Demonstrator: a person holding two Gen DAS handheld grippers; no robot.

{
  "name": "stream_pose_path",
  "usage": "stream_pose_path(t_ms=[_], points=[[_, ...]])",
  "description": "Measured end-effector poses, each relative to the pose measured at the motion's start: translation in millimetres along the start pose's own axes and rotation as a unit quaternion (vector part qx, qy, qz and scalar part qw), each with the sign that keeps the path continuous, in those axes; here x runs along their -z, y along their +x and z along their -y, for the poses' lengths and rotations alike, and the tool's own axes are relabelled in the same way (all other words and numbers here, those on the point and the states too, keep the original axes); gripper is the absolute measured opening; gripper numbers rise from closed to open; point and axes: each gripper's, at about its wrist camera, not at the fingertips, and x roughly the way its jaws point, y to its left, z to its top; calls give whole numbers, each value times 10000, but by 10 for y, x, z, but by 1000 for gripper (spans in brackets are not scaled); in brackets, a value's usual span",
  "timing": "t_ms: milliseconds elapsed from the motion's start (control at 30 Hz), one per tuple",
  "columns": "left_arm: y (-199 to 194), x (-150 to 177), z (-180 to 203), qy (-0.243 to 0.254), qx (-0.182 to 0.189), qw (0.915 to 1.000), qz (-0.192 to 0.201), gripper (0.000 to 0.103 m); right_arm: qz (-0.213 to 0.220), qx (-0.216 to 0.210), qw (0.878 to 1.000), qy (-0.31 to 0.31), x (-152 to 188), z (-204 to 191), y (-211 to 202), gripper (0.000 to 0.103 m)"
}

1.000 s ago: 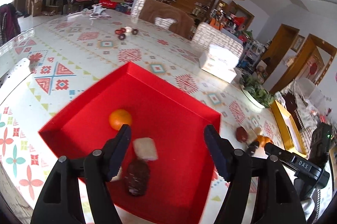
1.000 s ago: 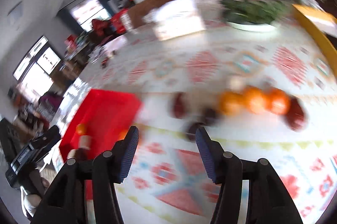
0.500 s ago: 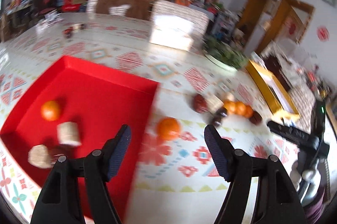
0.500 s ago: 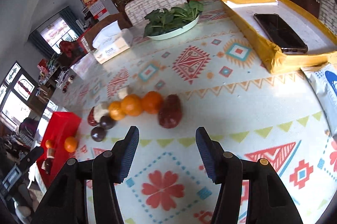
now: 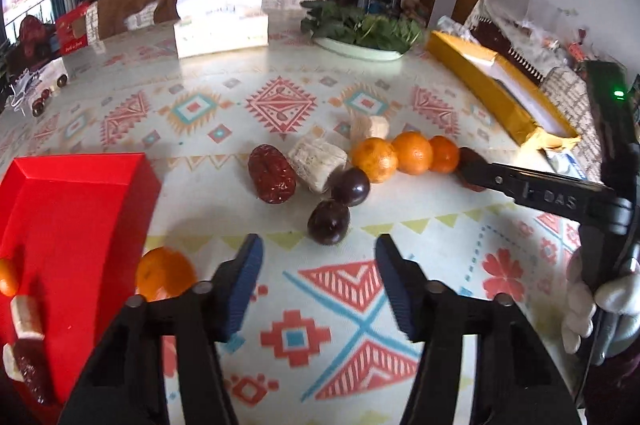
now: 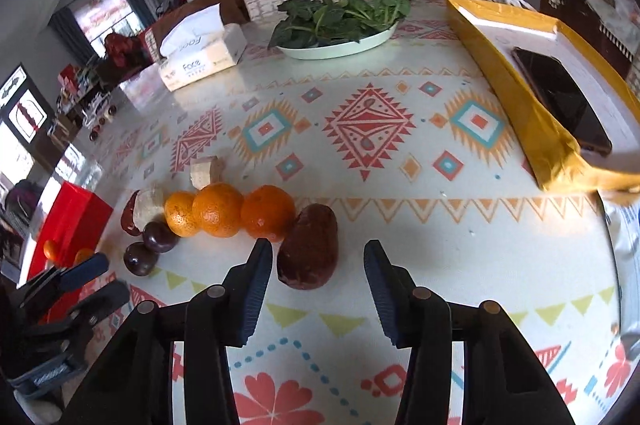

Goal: Organize fruits
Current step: 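Grasp a dark plum with the left tool while the right tool grasps another dark plum, then carry both dark plums over the red tray and open both tools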

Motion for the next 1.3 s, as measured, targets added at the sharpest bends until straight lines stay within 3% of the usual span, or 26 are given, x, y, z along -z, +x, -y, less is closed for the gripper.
stream_pose_path(t_ms=[200,267,333,400,433,633,933,1300], points=[[196,-79,57,108,-188,9997,-63,53,27,-43,9999,-96,-13,-43,37,46],[241,-81,85,176,-243,9995,-92,53,27,-37,9999,-147,-10,-61,42,37],[244,-79,112,240,-322,9992,-71,42,30,-24,9999,-147,-9,-67,46,35],[235,-84,120,240,-263,9993,-76,25,24,-14,9999,-143,-5,-69,41,35],[219,-81,120,221,-211,9995,-80,24,22,-8,9999,-128,0,-68,30,35],[56,-7,106,154,-87,9998,29,23,130,-119,9998,-39,55,-86,-148,34],[-452,149,-167,-414,218,9980,415,23,220,-502,9984,-125,196,-353,-435,33],[-1002,413,-803,-1230,62,9882,913,23,312,-874,9939,-590,282,-978,-692,33]])
